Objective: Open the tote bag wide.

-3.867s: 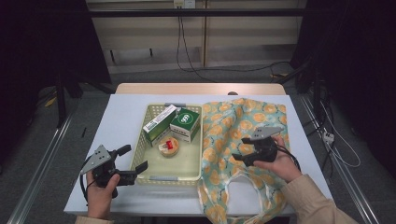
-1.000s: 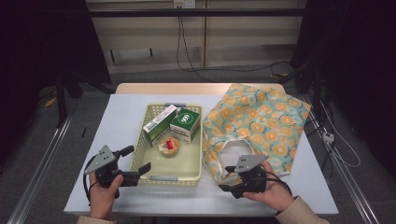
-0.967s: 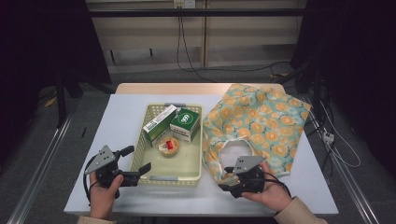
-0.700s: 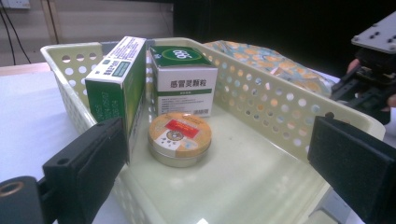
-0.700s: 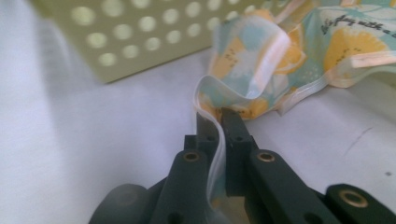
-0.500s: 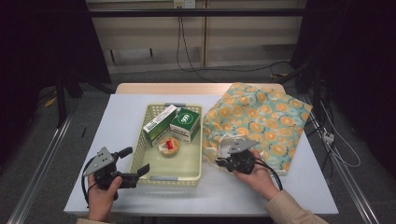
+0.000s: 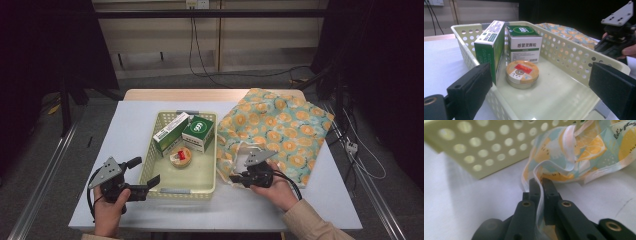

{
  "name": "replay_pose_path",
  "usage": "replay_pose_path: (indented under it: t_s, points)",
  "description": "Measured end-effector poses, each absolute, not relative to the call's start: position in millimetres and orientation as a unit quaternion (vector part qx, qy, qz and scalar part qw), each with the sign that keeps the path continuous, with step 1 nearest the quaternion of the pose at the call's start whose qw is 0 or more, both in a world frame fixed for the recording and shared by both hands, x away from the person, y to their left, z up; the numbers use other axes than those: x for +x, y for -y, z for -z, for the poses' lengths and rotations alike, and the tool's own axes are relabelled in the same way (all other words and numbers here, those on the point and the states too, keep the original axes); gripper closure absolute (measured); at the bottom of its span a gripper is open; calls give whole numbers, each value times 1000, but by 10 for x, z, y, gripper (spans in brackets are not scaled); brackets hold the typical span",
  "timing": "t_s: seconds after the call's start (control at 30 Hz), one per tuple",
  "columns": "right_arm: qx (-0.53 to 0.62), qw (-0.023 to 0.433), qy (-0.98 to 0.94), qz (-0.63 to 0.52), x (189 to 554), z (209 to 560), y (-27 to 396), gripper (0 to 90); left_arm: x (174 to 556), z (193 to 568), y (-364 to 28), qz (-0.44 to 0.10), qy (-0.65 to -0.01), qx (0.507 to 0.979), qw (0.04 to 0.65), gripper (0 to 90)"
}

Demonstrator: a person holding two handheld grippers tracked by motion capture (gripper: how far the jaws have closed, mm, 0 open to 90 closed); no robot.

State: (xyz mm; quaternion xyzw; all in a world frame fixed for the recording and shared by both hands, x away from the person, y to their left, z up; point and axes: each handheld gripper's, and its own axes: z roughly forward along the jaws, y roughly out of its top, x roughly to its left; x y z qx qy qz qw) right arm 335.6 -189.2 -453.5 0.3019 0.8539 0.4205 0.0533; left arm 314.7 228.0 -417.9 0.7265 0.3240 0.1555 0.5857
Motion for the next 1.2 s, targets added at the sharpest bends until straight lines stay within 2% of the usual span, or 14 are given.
replay_pose_path:
  t_s: [0.03,0.1,0.23,0.3,0.37,0.47,0.7,0.77,0.93,1.0,1.1,1.2]
  points:
    - [300,57,-853,-423,3325,4518,1901,815,3149,4182,-2286,-155,-324,728,584,49]
    - [302,52,-851,-427,3274,4468,1906,626,3143,4182,-2288,-155,-326,726,585,49]
    - [292,58,-847,-441,3225,4273,1934,472,3125,4171,-2300,-157,-325,727,584,49]
    - [292,65,-839,-455,3238,4152,1969,461,3110,4169,-2306,-158,-327,725,585,49]
    - [299,96,-834,-454,3269,4060,2023,417,3091,4168,-2312,-158,-330,723,586,49]
    - [302,108,-833,-450,3315,4077,2090,448,3078,4167,-2332,-159,-329,725,584,49]
    - [300,76,-855,-417,3364,4379,2057,488,3090,4170,-2348,-159,-332,722,586,49]
    - [291,67,-863,-407,3335,4439,2002,543,3087,4168,-2346,-160,-327,725,585,49]
    - [283,45,-873,-394,3318,4503,1907,802,3081,4173,-2367,-161,-331,723,584,49]
    - [275,58,-880,-383,3315,4517,1886,859,3075,4168,-2373,-162,-330,724,583,49]
    - [269,76,-880,-384,3302,4498,1885,898,3072,4163,-2363,-163,-328,726,582,49]
    - [280,72,-868,-403,3321,4435,1943,900,3074,4163,-2357,-163,-328,727,581,49]
